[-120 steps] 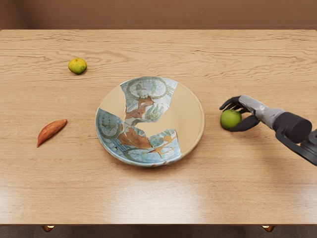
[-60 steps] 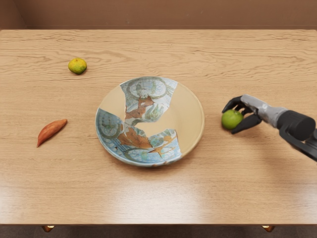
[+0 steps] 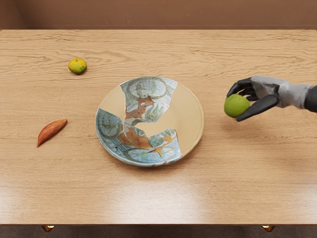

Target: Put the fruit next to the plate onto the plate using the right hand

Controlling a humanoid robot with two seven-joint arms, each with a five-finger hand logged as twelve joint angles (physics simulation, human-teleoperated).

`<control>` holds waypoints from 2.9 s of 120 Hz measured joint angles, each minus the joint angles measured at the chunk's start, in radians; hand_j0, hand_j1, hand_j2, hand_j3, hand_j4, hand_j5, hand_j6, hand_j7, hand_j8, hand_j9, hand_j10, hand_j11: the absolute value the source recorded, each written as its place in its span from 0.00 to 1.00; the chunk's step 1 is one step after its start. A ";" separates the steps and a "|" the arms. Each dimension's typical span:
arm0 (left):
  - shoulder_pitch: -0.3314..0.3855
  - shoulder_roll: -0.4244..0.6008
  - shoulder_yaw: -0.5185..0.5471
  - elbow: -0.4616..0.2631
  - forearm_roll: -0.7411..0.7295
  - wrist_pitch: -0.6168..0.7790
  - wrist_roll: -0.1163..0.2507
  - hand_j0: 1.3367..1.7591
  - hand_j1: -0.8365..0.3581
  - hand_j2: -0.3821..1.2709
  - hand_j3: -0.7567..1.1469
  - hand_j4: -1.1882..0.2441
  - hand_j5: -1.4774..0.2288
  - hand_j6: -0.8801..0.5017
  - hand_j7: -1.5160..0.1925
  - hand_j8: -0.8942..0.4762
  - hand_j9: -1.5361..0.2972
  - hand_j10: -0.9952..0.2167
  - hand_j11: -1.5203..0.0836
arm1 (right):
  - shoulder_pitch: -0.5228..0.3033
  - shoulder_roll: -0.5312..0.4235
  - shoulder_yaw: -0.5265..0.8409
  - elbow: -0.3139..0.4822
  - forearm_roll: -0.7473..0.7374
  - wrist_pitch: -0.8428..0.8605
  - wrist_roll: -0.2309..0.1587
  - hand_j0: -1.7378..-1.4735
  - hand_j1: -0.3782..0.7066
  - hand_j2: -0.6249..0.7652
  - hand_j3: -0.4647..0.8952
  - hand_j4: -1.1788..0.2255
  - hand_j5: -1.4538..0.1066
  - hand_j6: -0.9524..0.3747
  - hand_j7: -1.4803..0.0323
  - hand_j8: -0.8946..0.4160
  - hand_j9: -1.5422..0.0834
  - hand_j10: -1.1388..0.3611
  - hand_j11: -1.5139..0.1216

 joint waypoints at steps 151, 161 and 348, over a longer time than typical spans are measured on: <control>0.000 0.000 0.000 0.000 0.000 0.000 0.000 0.76 0.75 0.26 0.40 0.66 0.68 0.46 0.70 0.47 0.66 0.62 0.75 | 0.228 0.586 -0.059 -0.164 -0.200 -0.028 -0.188 0.32 0.48 0.62 0.34 0.37 0.12 0.45 0.23 0.45 0.18 0.36 0.17; 0.000 0.000 0.000 0.000 0.000 0.000 0.000 0.76 0.75 0.26 0.40 0.66 0.68 0.46 0.70 0.47 0.66 0.62 0.75 | 0.234 0.610 -0.077 -0.184 -0.238 -0.037 -0.188 0.32 0.48 0.62 0.34 0.34 0.12 0.45 0.23 0.45 0.18 0.36 0.16; 0.000 0.000 0.000 0.000 0.000 0.000 0.000 0.76 0.75 0.26 0.40 0.66 0.68 0.46 0.70 0.47 0.66 0.62 0.75 | 0.228 0.222 -0.106 -0.075 0.390 0.138 -0.174 0.30 0.10 0.44 0.34 0.79 0.87 0.67 0.92 0.63 0.89 0.71 0.87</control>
